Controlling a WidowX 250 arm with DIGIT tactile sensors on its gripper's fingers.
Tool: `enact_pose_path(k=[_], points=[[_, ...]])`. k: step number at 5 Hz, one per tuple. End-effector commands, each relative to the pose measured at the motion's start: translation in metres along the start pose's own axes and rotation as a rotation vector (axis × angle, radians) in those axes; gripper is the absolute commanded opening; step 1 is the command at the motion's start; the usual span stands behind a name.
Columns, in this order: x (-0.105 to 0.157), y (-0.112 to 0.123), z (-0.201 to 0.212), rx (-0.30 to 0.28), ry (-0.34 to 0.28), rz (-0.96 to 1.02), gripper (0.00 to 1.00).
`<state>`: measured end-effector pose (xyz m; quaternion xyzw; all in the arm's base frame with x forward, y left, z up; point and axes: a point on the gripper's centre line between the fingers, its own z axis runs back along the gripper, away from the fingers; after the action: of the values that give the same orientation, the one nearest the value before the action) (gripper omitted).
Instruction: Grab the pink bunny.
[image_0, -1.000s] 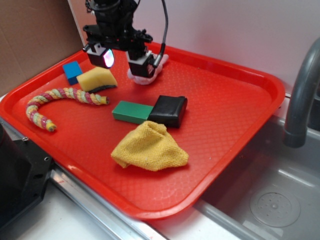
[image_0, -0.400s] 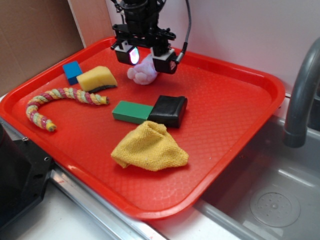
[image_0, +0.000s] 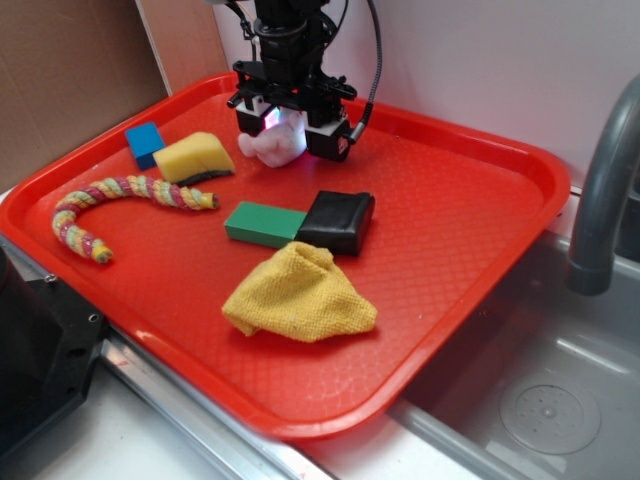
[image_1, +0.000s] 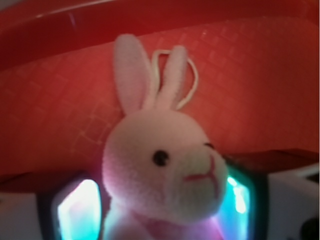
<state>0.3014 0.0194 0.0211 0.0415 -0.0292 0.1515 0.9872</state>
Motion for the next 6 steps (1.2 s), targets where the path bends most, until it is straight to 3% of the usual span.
enact_pose_path(k=[1,2,3,4,6], points=[[-0.048,0.023,0.015,-0.049,-0.250,0.015,0.00],[-0.048,0.034,0.066,-0.152,-0.181,-0.088,0.00],[-0.063,0.047,0.115,-0.235,-0.174,-0.068,0.00],[-0.053,0.042,0.165,-0.233,-0.118,-0.103,0.00],[-0.055,0.028,0.262,-0.173,-0.085,-0.150,0.00]])
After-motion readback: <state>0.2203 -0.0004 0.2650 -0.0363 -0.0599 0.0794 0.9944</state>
